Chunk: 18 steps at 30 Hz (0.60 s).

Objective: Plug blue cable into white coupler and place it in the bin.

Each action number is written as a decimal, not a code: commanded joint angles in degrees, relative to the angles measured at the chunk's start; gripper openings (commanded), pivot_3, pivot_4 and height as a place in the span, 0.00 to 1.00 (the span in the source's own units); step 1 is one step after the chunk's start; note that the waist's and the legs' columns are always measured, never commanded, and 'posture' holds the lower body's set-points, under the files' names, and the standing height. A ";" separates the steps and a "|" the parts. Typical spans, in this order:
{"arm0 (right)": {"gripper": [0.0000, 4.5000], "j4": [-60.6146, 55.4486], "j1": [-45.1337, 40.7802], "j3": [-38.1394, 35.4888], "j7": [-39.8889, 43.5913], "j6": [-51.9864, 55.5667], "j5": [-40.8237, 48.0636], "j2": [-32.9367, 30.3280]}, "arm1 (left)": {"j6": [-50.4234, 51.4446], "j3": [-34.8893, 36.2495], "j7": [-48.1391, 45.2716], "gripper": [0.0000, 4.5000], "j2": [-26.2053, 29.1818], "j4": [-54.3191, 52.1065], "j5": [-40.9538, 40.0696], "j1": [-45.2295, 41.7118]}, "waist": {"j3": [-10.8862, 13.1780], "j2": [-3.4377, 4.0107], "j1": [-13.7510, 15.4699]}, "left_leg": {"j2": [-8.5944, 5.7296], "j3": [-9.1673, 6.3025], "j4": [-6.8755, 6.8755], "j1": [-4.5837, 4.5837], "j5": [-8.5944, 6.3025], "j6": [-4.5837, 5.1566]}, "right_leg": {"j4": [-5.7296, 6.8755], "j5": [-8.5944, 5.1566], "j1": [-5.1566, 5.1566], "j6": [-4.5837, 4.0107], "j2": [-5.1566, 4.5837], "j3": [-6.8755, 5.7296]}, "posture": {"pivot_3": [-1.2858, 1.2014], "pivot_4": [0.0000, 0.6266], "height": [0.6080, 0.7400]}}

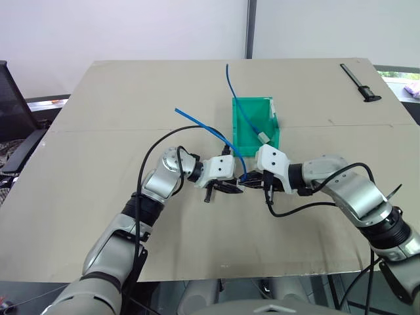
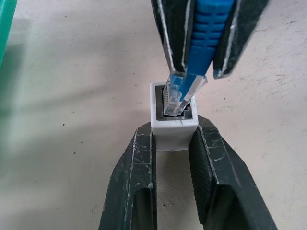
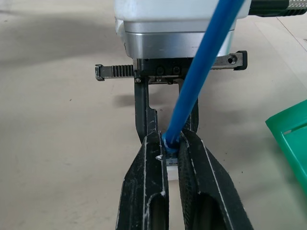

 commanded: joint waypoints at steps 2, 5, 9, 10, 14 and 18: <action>0.00 5.39 -0.79 3.37 1.34 2.01 -3.08 0.51 | -0.31 0.15 0.45 0.08 -0.44 -1.97 -0.87 -0.50 | 0.00 0.01 -0.02 | 0.00 0.01 0.00 0.01 0.00 0.00 | 0.00 0.00 0.00 0.00 0.00 0.01 | 0.52 0.24 1.00; 0.00 8.53 -2.14 4.44 1.97 2.09 -3.60 2.22 | -0.22 0.11 0.73 0.08 -0.75 -2.42 -0.94 -0.32 | -0.03 -0.01 0.01 | 0.00 0.02 0.00 0.02 0.00 0.00 | 0.01 0.00 0.02 0.00 0.00 0.00 | 0.52 0.24 1.00; 0.00 10.11 -2.87 6.12 4.02 1.99 -4.67 2.71 | -0.01 0.14 1.10 0.08 -0.98 -2.78 -1.03 -0.17 | -0.08 -0.02 -0.01 | 0.00 -0.03 0.00 0.04 0.00 0.00 | 0.01 0.00 0.03 0.00 0.00 0.00 | 0.52 0.24 1.00; 0.00 10.33 -2.70 6.97 4.62 2.00 -5.16 2.62 | 0.07 0.20 1.24 0.08 -0.99 -2.92 -1.07 -0.02 | -0.10 -0.02 -0.01 | 0.00 -0.05 0.00 0.04 0.00 0.00 | 0.01 0.00 0.03 0.00 0.00 0.00 | 0.52 0.24 1.00; 0.00 12.33 -0.87 9.49 5.18 -1.45 -8.74 2.27 | 0.53 0.57 2.10 0.08 -1.11 -3.11 -1.19 0.56 | -0.32 -0.02 -0.03 | 0.00 -0.09 0.00 0.09 0.00 0.00 | 0.02 0.00 0.06 0.00 0.00 0.01 | 0.52 0.24 1.00; 0.15 11.54 0.82 -4.06 -3.80 -9.44 -6.10 8.17 | 2.95 1.75 2.97 0.08 -0.77 -4.42 -2.37 1.74 | -0.69 -0.21 -0.13 | 0.00 -0.12 -0.02 0.24 0.00 0.00 | 0.03 0.00 0.17 0.00 0.05 0.00 | 0.52 0.24 1.00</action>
